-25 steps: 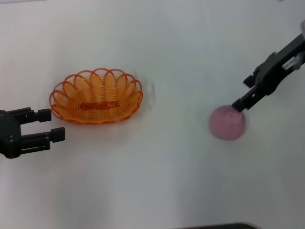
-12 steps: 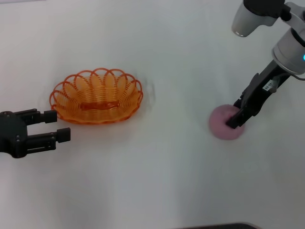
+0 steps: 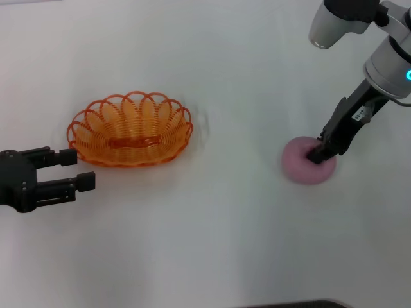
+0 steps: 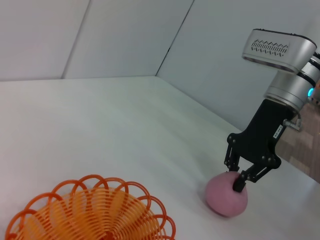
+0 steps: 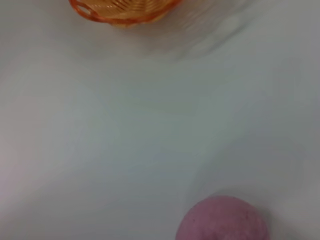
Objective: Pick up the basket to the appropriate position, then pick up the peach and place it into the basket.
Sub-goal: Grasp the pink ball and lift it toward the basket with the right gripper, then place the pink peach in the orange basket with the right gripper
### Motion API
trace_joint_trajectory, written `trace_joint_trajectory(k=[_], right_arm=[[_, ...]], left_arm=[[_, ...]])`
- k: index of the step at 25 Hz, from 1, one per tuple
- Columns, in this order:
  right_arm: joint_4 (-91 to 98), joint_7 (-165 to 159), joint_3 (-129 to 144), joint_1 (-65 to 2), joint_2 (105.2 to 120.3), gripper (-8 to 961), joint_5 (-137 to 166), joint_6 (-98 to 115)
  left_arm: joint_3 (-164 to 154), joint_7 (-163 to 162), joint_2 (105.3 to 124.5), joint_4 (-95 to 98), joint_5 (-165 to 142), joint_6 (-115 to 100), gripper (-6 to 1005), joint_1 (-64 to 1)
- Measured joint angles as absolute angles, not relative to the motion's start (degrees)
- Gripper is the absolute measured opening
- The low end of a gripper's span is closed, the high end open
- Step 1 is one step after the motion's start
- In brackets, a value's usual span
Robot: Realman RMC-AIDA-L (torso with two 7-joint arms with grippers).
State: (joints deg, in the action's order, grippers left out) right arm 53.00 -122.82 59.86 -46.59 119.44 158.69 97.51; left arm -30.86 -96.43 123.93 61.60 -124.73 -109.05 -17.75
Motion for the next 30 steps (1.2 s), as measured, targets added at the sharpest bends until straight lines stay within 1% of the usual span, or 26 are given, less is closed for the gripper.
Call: trace_joint_trajectory(k=[5, 10, 13, 15, 17, 20, 21, 26, 29, 30], right_arm=[[53.59, -122.52, 59.53, -46.58, 119.36, 186, 158.15, 98.31], [58.82, -119.98, 55.20, -45.74, 118.51, 133, 151.11, 101.43], [60.52, -117.13, 50.65, -45.35, 117.75, 123, 141.26, 102.41], [59.45, -115.37, 49.40, -45.25, 117.59, 117, 135.05, 101.18], [56.80, -113.39, 49.34, -45.25, 118.11, 115, 130.00, 97.91], [50.03, -108.84, 50.38, -46.44, 119.51, 116, 124.00, 91.87], [47.18, -107.42, 50.90, -47.04, 119.77, 117, 122.54, 89.97], [30.89, -95.91, 55.94, -50.04, 120.28, 119, 110.23, 78.29], [25.83, -89.81, 59.95, -50.35, 120.68, 121, 103.09, 73.89], [24.43, -88.23, 61.56, -50.37, 120.78, 146, 100.47, 72.31]], left_arm=[[-30.85, -96.44, 123.93, 61.54, -124.72, -109.04, 740, -17.76], [-30.70, -96.43, 123.93, 61.52, -124.71, -109.04, 738, -17.73], [-30.65, -96.43, 123.93, 61.52, -124.71, -109.04, 737, -17.56], [-30.65, -96.43, 123.93, 61.52, -124.71, -109.02, 737, -17.51], [-30.64, -96.42, 123.92, 61.52, -124.71, -109.00, 736, -17.49], [-30.61, -96.41, 123.93, 61.52, -124.71, -108.98, 735, -17.49], [-30.63, -96.41, 123.93, 61.52, -124.71, -108.98, 735, -17.50], [-30.81, -96.42, 123.93, 61.49, -124.71, -108.97, 736, -17.65], [-30.84, -96.43, 123.92, 61.42, -124.72, -108.97, 736, -17.71], [-30.85, -96.43, 123.92, 61.38, -124.72, -108.98, 736, -17.74]])
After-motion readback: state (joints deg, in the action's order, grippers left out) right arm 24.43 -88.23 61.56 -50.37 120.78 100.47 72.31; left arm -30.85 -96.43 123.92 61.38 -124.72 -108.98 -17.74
